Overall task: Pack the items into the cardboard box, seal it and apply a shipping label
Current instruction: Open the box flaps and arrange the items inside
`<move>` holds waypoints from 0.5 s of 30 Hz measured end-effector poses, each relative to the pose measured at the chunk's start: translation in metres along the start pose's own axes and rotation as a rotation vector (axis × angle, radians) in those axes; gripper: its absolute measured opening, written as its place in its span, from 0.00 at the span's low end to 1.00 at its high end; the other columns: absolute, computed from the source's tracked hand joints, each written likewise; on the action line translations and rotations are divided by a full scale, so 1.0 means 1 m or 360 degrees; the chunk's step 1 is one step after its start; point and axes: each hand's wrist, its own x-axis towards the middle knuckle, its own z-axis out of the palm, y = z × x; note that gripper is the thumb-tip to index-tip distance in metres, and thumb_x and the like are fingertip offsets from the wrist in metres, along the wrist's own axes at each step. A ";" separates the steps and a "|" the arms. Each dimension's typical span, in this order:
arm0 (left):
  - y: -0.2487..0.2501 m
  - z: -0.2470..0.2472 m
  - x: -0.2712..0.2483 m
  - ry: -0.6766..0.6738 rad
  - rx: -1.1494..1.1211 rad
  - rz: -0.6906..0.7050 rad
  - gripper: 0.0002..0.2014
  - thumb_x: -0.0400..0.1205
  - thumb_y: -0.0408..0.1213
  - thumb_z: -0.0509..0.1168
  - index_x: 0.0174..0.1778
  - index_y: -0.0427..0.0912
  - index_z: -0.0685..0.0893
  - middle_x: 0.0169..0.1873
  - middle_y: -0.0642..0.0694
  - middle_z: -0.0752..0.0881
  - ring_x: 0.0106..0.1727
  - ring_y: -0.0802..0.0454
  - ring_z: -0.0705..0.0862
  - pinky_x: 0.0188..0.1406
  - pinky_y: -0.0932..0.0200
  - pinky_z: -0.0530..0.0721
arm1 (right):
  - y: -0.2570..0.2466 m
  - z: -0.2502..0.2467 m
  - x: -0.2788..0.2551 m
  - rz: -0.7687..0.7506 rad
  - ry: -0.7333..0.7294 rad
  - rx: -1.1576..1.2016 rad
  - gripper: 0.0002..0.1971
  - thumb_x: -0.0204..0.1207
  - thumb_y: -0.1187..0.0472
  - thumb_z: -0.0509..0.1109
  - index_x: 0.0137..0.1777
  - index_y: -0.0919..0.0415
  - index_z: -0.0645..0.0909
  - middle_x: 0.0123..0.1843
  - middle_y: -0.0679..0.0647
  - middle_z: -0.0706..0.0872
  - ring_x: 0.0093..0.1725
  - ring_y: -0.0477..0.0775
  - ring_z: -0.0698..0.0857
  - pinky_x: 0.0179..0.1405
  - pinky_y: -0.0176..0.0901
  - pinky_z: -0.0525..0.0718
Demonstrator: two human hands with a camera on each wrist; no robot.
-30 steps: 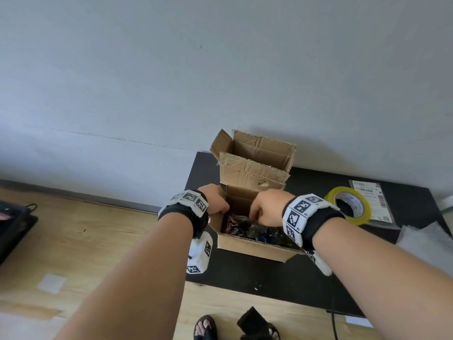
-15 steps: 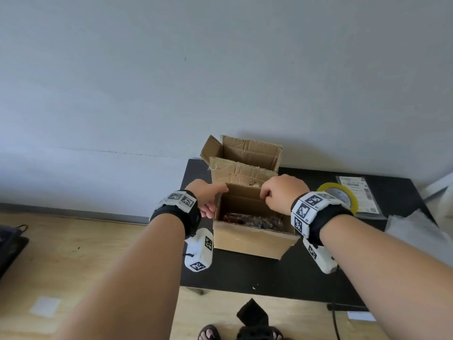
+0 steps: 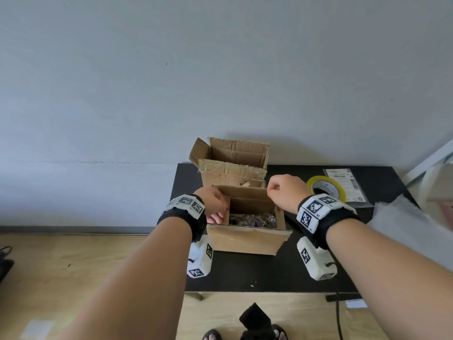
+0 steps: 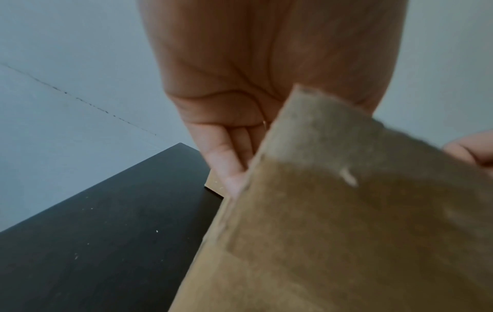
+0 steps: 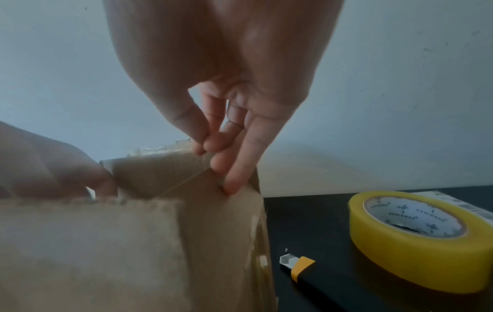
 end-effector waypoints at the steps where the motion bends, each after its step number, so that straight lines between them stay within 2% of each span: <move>1: 0.000 0.000 0.000 -0.0046 -0.0013 -0.0025 0.09 0.78 0.19 0.59 0.47 0.35 0.81 0.29 0.43 0.76 0.26 0.52 0.74 0.26 0.62 0.74 | 0.000 -0.001 -0.001 0.0030 -0.0003 0.0043 0.09 0.79 0.63 0.59 0.44 0.57 0.81 0.37 0.52 0.87 0.39 0.53 0.88 0.45 0.47 0.86; 3: 0.001 -0.001 -0.002 -0.0102 -0.0029 -0.0078 0.10 0.78 0.19 0.57 0.46 0.38 0.77 0.28 0.46 0.72 0.27 0.54 0.70 0.27 0.61 0.69 | 0.001 -0.002 -0.005 0.0073 -0.0050 0.0075 0.09 0.78 0.63 0.58 0.44 0.58 0.80 0.31 0.52 0.88 0.31 0.49 0.89 0.45 0.49 0.88; 4: 0.001 -0.001 -0.004 -0.0114 -0.0038 -0.0097 0.10 0.78 0.19 0.56 0.45 0.38 0.77 0.28 0.47 0.71 0.27 0.54 0.69 0.27 0.61 0.69 | 0.001 -0.002 -0.008 0.0074 -0.0074 0.0045 0.09 0.78 0.63 0.59 0.43 0.58 0.81 0.30 0.52 0.89 0.31 0.48 0.90 0.47 0.50 0.88; 7: 0.001 -0.001 -0.005 -0.0150 -0.0077 -0.0110 0.11 0.78 0.18 0.55 0.45 0.38 0.76 0.28 0.47 0.69 0.28 0.54 0.67 0.28 0.61 0.66 | 0.004 -0.002 -0.012 0.0090 -0.0211 -0.0025 0.11 0.77 0.63 0.61 0.41 0.56 0.86 0.36 0.50 0.91 0.39 0.47 0.90 0.54 0.51 0.87; 9: -0.001 -0.001 -0.005 -0.0156 -0.0097 -0.0099 0.12 0.77 0.17 0.55 0.44 0.38 0.76 0.29 0.46 0.69 0.28 0.54 0.66 0.28 0.61 0.65 | 0.003 -0.002 -0.016 0.0111 -0.0338 0.0004 0.14 0.77 0.66 0.62 0.42 0.55 0.90 0.44 0.49 0.92 0.46 0.47 0.90 0.59 0.48 0.86; 12: -0.002 -0.001 -0.003 -0.0042 -0.0047 -0.0040 0.11 0.78 0.16 0.57 0.45 0.36 0.79 0.31 0.41 0.78 0.28 0.50 0.77 0.29 0.61 0.75 | -0.002 -0.005 -0.022 0.0049 -0.0501 -0.0105 0.21 0.79 0.72 0.58 0.55 0.52 0.90 0.62 0.48 0.86 0.63 0.51 0.83 0.65 0.42 0.80; 14: -0.003 -0.002 -0.004 0.0018 -0.0002 -0.0014 0.15 0.77 0.13 0.58 0.50 0.34 0.82 0.36 0.38 0.86 0.33 0.50 0.86 0.31 0.62 0.84 | -0.004 -0.006 -0.025 -0.0002 -0.0618 -0.0225 0.24 0.78 0.74 0.57 0.62 0.50 0.87 0.69 0.47 0.81 0.68 0.52 0.79 0.63 0.39 0.78; 15: -0.002 -0.003 -0.004 -0.0012 -0.0006 -0.0018 0.19 0.76 0.10 0.56 0.53 0.33 0.83 0.39 0.37 0.87 0.36 0.49 0.88 0.33 0.61 0.85 | -0.005 -0.007 -0.026 -0.0010 -0.0676 -0.0284 0.26 0.77 0.75 0.58 0.64 0.49 0.85 0.70 0.47 0.79 0.69 0.52 0.78 0.61 0.38 0.78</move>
